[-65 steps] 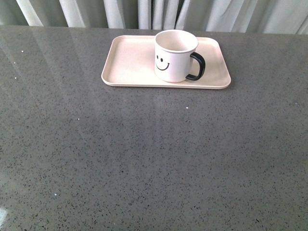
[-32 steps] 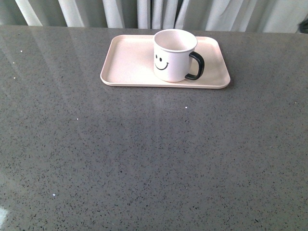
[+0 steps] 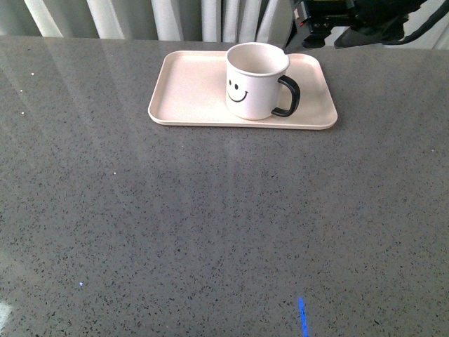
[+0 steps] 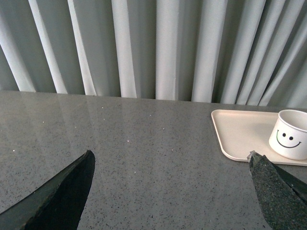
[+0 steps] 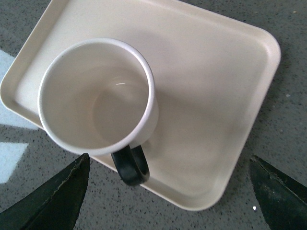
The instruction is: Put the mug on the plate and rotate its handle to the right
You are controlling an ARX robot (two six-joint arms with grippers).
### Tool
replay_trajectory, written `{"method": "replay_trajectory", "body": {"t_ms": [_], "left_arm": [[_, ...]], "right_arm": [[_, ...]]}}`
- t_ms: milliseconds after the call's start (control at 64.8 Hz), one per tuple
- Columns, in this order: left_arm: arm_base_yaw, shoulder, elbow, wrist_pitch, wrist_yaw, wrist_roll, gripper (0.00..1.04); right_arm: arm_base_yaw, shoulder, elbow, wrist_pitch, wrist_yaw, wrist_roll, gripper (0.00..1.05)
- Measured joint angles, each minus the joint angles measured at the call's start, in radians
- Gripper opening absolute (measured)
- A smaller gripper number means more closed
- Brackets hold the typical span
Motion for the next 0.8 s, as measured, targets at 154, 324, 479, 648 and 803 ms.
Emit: {"method": "replay_trajectory", "body": {"t_ms": [154,324,479,648,803], "left_arm": [[0.0,0.0,0.0,0.0,0.0,0.0,0.95],[0.0,0.0,0.0,0.0,0.0,0.0,0.96],[0.0,0.0,0.0,0.0,0.0,0.0,0.95],[0.0,0.0,0.0,0.0,0.0,0.0,0.96],[0.0,0.0,0.0,0.0,0.0,0.0,0.95]], "right_arm": [[0.025,0.093,0.122,-0.054,0.031,0.016,0.96],[0.05,0.159,0.223,-0.108,0.043,0.041,0.96],[0.063,0.193,0.27,-0.137,0.064,0.049,0.96],[0.068,0.226,0.303,-0.166,0.084,0.058,0.96],[0.069,0.233,0.306,-0.181,0.087,0.066,0.96]]}}
